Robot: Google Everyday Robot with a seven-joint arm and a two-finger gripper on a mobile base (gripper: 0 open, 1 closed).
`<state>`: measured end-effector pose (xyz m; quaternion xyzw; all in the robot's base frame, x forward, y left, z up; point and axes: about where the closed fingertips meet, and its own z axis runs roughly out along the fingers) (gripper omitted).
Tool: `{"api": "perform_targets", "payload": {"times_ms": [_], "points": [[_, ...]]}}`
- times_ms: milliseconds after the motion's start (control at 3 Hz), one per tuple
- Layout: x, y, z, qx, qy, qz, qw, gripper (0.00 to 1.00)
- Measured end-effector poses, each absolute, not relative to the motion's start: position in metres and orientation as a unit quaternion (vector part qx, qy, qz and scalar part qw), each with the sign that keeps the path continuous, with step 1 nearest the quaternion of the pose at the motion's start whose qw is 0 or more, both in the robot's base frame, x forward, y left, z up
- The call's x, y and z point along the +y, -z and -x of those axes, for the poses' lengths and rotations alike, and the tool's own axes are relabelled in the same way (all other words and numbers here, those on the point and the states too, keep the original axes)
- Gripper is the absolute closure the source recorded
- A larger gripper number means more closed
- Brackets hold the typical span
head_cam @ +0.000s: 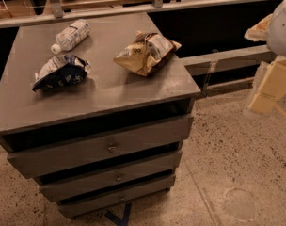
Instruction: Pick blue chip bag
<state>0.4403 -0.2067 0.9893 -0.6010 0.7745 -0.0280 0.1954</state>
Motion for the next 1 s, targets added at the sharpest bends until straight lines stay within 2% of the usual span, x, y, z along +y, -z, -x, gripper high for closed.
{"api": "perform_targets", "payload": {"times_ms": [333,1000], "points": [[-0.183,-1.002,-0.452,0.761,-0.016,0.594,0.260,0.00],[-0.087,-1.031,-0.477,0.715,-0.107,0.571,0.390,0.00]]}}
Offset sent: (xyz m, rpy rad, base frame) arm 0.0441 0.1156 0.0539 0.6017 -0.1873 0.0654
